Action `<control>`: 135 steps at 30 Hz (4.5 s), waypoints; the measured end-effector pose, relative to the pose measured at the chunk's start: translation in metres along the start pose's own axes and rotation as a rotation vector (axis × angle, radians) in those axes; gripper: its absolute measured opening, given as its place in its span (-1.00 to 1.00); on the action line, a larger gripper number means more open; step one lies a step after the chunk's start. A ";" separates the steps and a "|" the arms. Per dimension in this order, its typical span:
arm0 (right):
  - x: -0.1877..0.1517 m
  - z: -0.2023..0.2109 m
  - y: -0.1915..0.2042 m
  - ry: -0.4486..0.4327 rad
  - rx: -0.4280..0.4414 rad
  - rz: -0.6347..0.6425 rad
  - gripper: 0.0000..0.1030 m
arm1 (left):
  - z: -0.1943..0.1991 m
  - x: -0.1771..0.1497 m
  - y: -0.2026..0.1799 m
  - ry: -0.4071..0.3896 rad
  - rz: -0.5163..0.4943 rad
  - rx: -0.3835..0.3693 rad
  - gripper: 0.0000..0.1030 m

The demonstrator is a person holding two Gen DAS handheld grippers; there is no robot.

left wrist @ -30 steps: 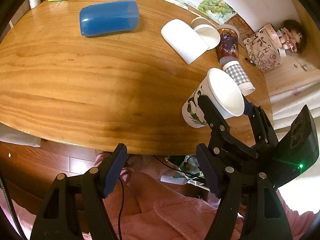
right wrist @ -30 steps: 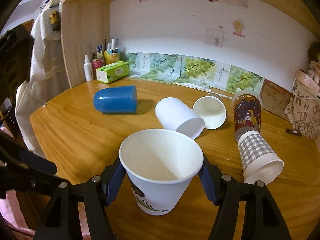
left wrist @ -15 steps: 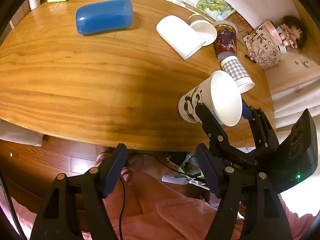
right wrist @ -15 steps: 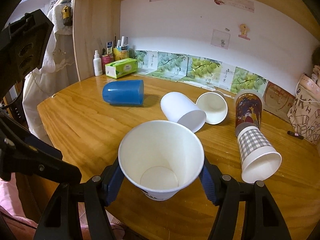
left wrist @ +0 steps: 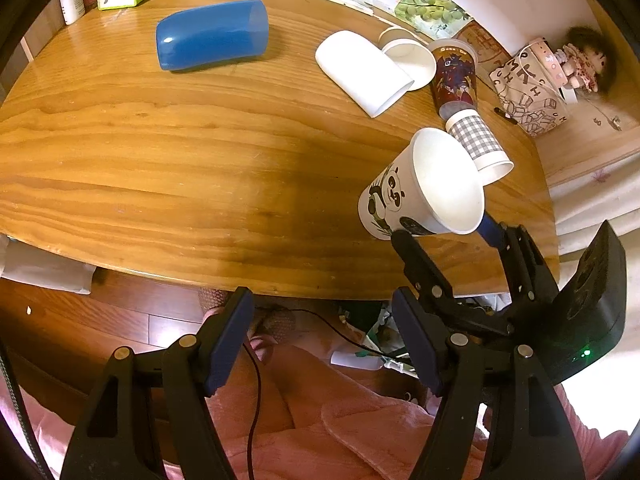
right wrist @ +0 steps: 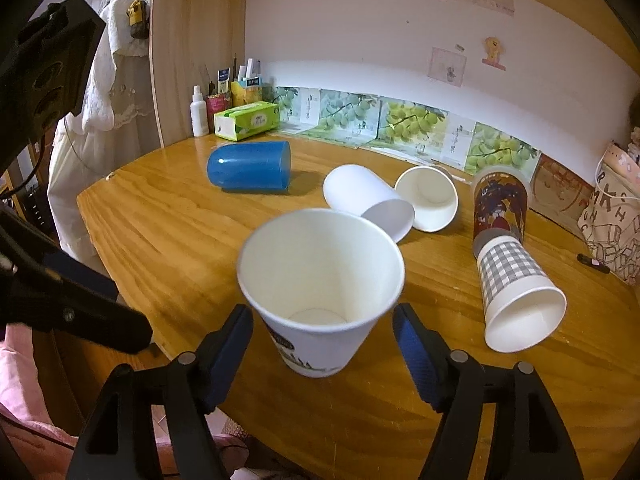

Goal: Flip cup upright

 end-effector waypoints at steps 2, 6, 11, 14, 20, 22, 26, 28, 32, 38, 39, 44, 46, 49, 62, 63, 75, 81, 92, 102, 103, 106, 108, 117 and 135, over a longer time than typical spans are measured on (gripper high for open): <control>-0.004 0.000 -0.001 0.014 0.001 -0.002 0.44 | 0.000 0.001 -0.001 -0.003 -0.008 0.004 0.46; -0.014 0.004 -0.007 0.051 -0.004 -0.009 0.44 | -0.002 0.000 -0.002 -0.003 -0.028 0.022 0.46; -0.027 0.018 -0.015 0.110 -0.025 -0.002 0.54 | -0.001 -0.003 0.000 0.011 -0.050 0.047 0.46; -0.033 0.030 -0.019 0.161 -0.052 0.020 0.56 | 0.004 -0.003 0.003 0.007 -0.071 0.074 0.46; -0.034 0.056 -0.034 0.249 -0.073 -0.004 0.56 | 0.024 0.002 -0.004 -0.040 -0.096 0.086 0.46; -0.026 0.068 -0.039 0.265 -0.084 -0.022 0.56 | 0.031 0.006 -0.010 -0.063 -0.108 0.073 0.46; -0.004 0.091 -0.046 0.275 -0.138 -0.009 0.58 | 0.049 0.017 -0.021 -0.113 -0.123 0.061 0.46; 0.007 0.100 -0.049 0.275 -0.156 -0.018 0.58 | 0.062 0.023 -0.030 -0.150 -0.130 0.048 0.46; 0.029 0.116 -0.057 0.277 -0.168 -0.087 0.58 | 0.084 0.034 -0.048 -0.209 -0.138 0.016 0.46; 0.052 0.139 -0.067 0.276 -0.077 -0.339 0.59 | 0.116 0.047 -0.069 -0.322 -0.133 0.054 0.46; 0.054 0.143 -0.068 0.273 -0.069 -0.364 0.60 | 0.121 0.048 -0.070 -0.339 -0.128 0.064 0.46; 0.072 0.166 -0.074 0.206 -0.106 -0.372 0.60 | 0.149 0.048 -0.070 -0.437 -0.100 0.082 0.46; 0.076 0.175 -0.075 0.165 -0.112 -0.391 0.60 | 0.159 0.047 -0.070 -0.489 -0.099 0.098 0.46; 0.078 0.185 -0.076 0.113 -0.147 -0.429 0.60 | 0.172 0.044 -0.069 -0.549 -0.099 0.111 0.46; 0.084 0.220 -0.075 -0.115 -0.220 -0.491 0.72 | 0.216 0.028 -0.088 -0.808 -0.209 0.156 0.72; 0.083 0.220 -0.077 -0.118 -0.235 -0.500 0.72 | 0.217 0.026 -0.089 -0.822 -0.223 0.165 0.81; 0.082 0.232 -0.083 -0.180 -0.313 -0.502 1.00 | 0.227 0.021 -0.092 -0.936 -0.252 0.189 0.99; 0.090 0.238 -0.079 -0.226 -0.317 -0.471 1.00 | 0.235 0.022 -0.091 -0.985 -0.247 0.193 0.99; 0.095 0.231 -0.074 -0.223 -0.289 -0.463 1.00 | 0.234 0.021 -0.086 -0.978 -0.230 0.198 0.99; 0.101 0.227 -0.065 -0.227 -0.268 -0.424 1.00 | 0.232 0.022 -0.086 -0.966 -0.225 0.197 0.99; 0.101 0.228 -0.065 -0.227 -0.268 -0.425 1.00 | 0.231 0.022 -0.085 -0.966 -0.225 0.197 0.99; 0.100 0.228 -0.065 -0.227 -0.273 -0.426 1.00 | 0.230 0.022 -0.085 -0.962 -0.224 0.197 0.99; 0.100 0.227 -0.066 -0.223 -0.274 -0.427 1.00 | 0.229 0.023 -0.086 -0.958 -0.224 0.197 0.99; 0.098 0.225 -0.069 -0.213 -0.272 -0.431 1.00 | 0.225 0.024 -0.090 -0.946 -0.227 0.203 0.99; 0.092 0.221 -0.078 -0.199 -0.263 -0.449 1.00 | 0.220 0.026 -0.096 -0.926 -0.231 0.215 0.99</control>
Point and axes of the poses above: each gripper's, at about its wrist camera, not at the fingertips, and z roughly against the way its jaws point, y to its left, x to its top, the point moved 9 cm from there along -z, roughly the way its jaws point, and after that the axes turned 6 degrees about z, right-handed, at the moved point
